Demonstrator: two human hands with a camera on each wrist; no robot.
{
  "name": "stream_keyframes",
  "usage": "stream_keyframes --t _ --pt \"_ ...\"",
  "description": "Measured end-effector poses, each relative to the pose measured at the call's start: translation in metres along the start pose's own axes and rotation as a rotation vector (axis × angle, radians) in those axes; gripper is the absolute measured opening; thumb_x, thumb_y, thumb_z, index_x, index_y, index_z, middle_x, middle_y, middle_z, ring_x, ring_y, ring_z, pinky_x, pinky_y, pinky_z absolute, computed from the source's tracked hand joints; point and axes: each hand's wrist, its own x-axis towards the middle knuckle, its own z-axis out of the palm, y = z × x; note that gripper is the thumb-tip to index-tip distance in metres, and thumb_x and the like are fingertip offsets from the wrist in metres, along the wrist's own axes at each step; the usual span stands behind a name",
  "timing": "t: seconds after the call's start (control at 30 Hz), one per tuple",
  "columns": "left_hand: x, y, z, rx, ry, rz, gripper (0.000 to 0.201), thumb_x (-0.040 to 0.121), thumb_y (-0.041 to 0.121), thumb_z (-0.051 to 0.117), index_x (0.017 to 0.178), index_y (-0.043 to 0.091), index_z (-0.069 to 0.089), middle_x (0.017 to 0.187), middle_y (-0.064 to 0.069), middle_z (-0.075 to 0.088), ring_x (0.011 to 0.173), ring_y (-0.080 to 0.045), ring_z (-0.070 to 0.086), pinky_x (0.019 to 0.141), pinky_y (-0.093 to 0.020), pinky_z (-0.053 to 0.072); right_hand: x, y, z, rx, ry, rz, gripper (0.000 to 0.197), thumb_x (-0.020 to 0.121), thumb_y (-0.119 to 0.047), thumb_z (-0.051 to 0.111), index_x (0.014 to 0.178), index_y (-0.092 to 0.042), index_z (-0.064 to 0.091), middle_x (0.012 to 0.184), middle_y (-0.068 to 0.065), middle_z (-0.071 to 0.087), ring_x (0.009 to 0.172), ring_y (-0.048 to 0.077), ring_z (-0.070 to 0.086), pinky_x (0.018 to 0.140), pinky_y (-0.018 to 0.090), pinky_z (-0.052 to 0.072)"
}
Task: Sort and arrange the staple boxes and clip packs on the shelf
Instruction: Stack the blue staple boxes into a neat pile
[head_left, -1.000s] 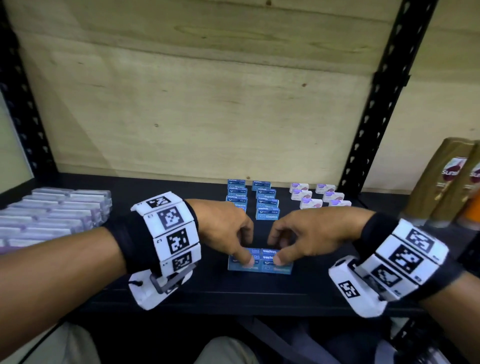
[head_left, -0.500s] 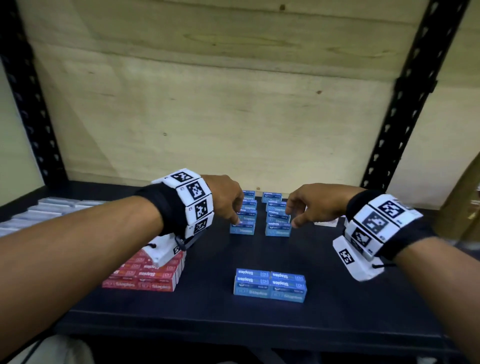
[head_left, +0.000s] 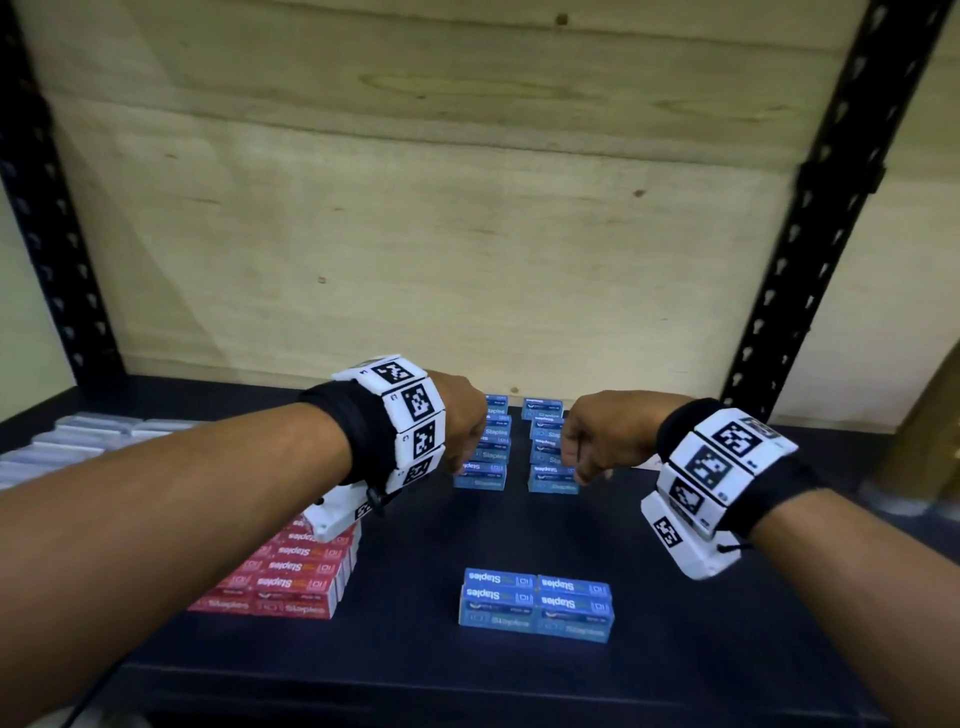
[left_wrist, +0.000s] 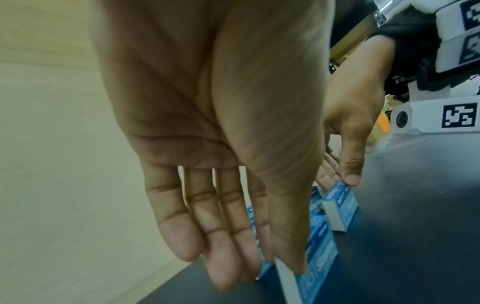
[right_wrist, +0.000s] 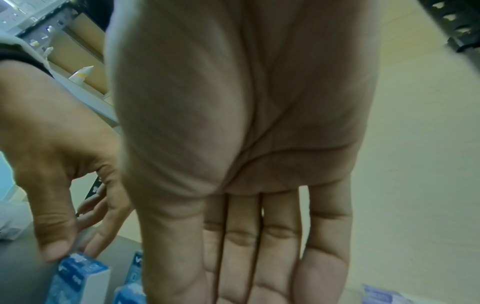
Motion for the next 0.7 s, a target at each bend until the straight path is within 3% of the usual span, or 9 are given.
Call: stream_keyframes --t 0.17,0.27,0.4,0.53,0.63,0.7 --pt "-0.003 -0.001 0.001 0.004 -0.027 0.045 0.020 0.087 0.018 0.072 0.106 0.011 0.075 0.106 0.000 0.072 0.083 -0.009 0.060 0.051 -0.013 0.044 -0.013 -0.004 -0.001 0.013 -0.021 -0.012 0.012 0.084 -0.020 0.075 0.095 -0.016 0.074 0.070 -0.010 0.069 0.065 0.005 0.064 0.071 0.021 0.048" --pt "-0.010 0.000 0.001 -0.003 -0.043 0.086 0.021 0.089 0.018 0.070 0.108 0.009 0.073 0.108 0.000 0.071 0.083 -0.009 0.058 0.057 -0.014 0.044 -0.024 -0.007 0.003 0.022 -0.070 -0.023 0.009 0.084 -0.021 0.075 0.093 -0.018 0.073 0.076 -0.007 0.071 0.067 0.005 0.063 0.072 0.022 0.047" --pt "-0.024 0.003 0.004 -0.028 -0.091 0.145 0.019 0.090 0.016 0.067 0.107 0.010 0.074 0.102 0.003 0.070 0.074 -0.004 0.055 0.048 -0.008 0.039 -0.044 -0.011 0.011 0.051 -0.088 -0.035 0.011 0.083 -0.024 0.076 0.093 -0.020 0.073 0.090 -0.001 0.076 0.075 0.007 0.064 0.077 0.022 0.049" --pt "-0.040 0.009 0.013 0.030 -0.080 0.131 0.018 0.090 0.025 0.067 0.107 0.019 0.073 0.105 0.006 0.070 0.083 -0.006 0.057 0.061 -0.017 0.041 -0.062 -0.013 0.018 0.084 -0.109 -0.041 0.018 0.081 -0.027 0.078 0.097 -0.021 0.073 0.096 -0.003 0.077 0.094 0.013 0.069 0.089 0.028 0.052" --pt "-0.050 0.011 0.017 0.009 -0.082 0.147 0.019 0.090 0.029 0.068 0.106 0.020 0.072 0.103 0.007 0.071 0.086 -0.007 0.060 0.067 -0.017 0.046 -0.073 -0.012 0.022 0.088 -0.117 -0.037 0.018 0.082 -0.029 0.077 0.098 -0.023 0.073 0.097 -0.003 0.076 0.097 0.013 0.069 0.092 0.030 0.052" --pt "-0.057 0.010 0.017 -0.033 -0.107 0.153 0.017 0.089 0.031 0.069 0.103 0.022 0.072 0.100 0.008 0.071 0.088 -0.007 0.063 0.079 -0.024 0.053 -0.078 -0.011 0.024 0.091 -0.119 -0.036 0.018 0.082 -0.030 0.077 0.098 -0.025 0.073 0.097 -0.004 0.076 0.096 0.012 0.069 0.092 0.030 0.051"
